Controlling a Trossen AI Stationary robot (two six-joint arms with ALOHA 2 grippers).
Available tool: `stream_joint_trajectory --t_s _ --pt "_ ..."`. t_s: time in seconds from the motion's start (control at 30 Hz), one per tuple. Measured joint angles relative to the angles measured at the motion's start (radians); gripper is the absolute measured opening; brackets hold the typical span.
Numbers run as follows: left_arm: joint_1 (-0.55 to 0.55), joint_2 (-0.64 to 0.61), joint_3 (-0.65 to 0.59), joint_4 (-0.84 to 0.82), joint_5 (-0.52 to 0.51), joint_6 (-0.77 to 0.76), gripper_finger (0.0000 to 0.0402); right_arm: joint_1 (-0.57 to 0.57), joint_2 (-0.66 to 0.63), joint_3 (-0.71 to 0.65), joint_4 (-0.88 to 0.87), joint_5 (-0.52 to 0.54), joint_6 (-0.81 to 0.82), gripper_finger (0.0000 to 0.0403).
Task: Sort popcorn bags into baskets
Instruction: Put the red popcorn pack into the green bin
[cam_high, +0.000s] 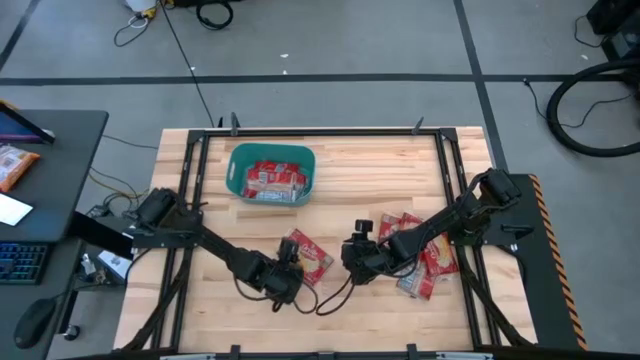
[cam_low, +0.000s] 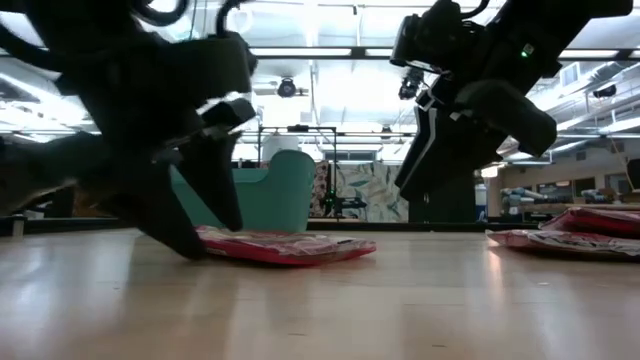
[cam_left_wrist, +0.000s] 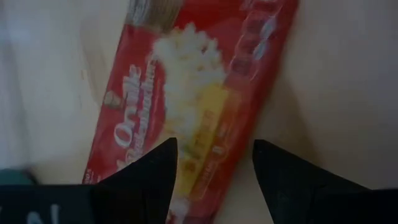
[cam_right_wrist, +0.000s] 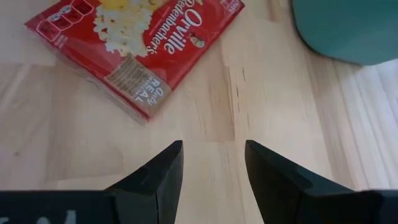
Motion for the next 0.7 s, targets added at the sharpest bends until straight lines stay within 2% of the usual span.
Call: stream_joint_trajectory --t_s 0.13,0.23,0.5,0.7 --pt "0.030 -0.001 0.000 -0.005 0.034 0.000 0.0202 0.006 0.000 0.000 0.005 0.000 0.000 0.0178" --pt "0.052 -0.003 0.001 -0.017 0.082 0.001 0.0171 0.011 0.000 0.000 0.008 0.000 0.000 0.0178" --pt "0.072 -0.005 0.001 -0.039 0.117 -0.005 0.0022 0.021 0.000 0.000 0.014 0.000 0.000 0.0178" --pt "0.071 -0.086 -0.005 -0.200 0.115 -0.066 0.0013 0.021 0.000 0.000 0.014 0.001 0.000 0.0178"
